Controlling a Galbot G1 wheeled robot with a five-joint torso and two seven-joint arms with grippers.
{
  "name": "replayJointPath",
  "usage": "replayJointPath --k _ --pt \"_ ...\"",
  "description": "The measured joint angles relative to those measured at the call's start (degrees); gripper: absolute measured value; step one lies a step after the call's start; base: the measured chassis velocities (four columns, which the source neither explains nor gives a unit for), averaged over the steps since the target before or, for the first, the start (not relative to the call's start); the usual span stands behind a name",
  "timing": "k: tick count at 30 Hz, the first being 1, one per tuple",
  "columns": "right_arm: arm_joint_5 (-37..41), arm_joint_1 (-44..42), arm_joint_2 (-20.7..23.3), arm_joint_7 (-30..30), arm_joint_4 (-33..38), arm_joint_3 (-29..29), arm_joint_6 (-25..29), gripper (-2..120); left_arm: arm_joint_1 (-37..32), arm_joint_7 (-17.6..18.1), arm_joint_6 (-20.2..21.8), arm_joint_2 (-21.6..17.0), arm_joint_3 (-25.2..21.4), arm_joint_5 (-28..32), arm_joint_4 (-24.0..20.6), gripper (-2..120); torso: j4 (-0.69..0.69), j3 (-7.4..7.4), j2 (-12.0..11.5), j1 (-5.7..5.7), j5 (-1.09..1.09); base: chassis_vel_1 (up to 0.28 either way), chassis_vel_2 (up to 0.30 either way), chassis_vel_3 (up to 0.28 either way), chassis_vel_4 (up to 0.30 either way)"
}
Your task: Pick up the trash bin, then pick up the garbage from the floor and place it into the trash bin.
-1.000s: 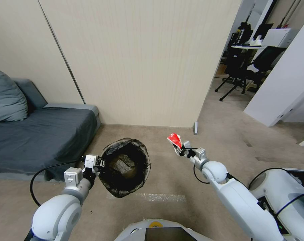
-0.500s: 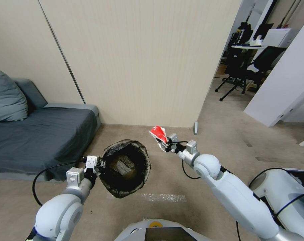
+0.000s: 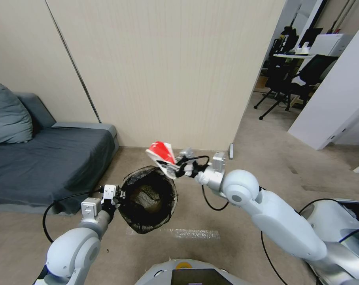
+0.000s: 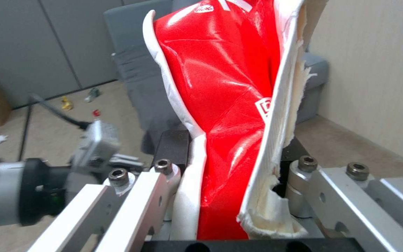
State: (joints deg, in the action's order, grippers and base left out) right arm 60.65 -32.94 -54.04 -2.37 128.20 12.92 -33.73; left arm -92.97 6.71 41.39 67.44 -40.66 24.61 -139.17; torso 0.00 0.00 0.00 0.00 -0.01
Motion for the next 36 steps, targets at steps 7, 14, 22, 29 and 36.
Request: replayJointPath --k 7,14,22,29,36 --pt "-0.11 -0.01 -0.15 -0.74 0.28 3.20 -0.83 25 0.31 -0.03 0.17 -0.22 0.01 0.26 0.01 1 -0.01 0.00 0.00 0.00 0.00 0.000 0.000 0.000 0.000" --pt "-1.40 -0.32 -0.54 -1.07 -0.98 6.77 -1.90 25 0.45 -0.12 0.22 -0.48 -0.07 0.56 -0.10 1 -0.01 0.00 0.00 0.00 0.01 0.000 0.000 0.000 0.000" --pt "-4.38 -1.06 -1.07 -2.13 -3.56 9.70 -2.76 25 0.63 -0.29 0.25 -0.76 -0.43 0.90 -0.31 1 0.00 0.00 0.00 0.00 0.00 0.000 0.000 0.000 0.000" --pt "-7.79 -2.12 -1.30 -3.41 -4.70 11.29 -3.02 32 0.75 -0.37 0.26 -0.99 -0.66 1.15 -0.31 1 0.00 0.00 0.00 0.00 0.00 0.000 0.000 0.000 0.000" --pt "-8.40 -2.50 -1.47 -4.60 -4.96 11.61 -3.01 58 0.99 -0.41 0.27 -1.07 -0.70 1.28 -0.07 1 0.00 0.00 0.00 0.00 0.01 0.000 0.000 0.000 0.000"
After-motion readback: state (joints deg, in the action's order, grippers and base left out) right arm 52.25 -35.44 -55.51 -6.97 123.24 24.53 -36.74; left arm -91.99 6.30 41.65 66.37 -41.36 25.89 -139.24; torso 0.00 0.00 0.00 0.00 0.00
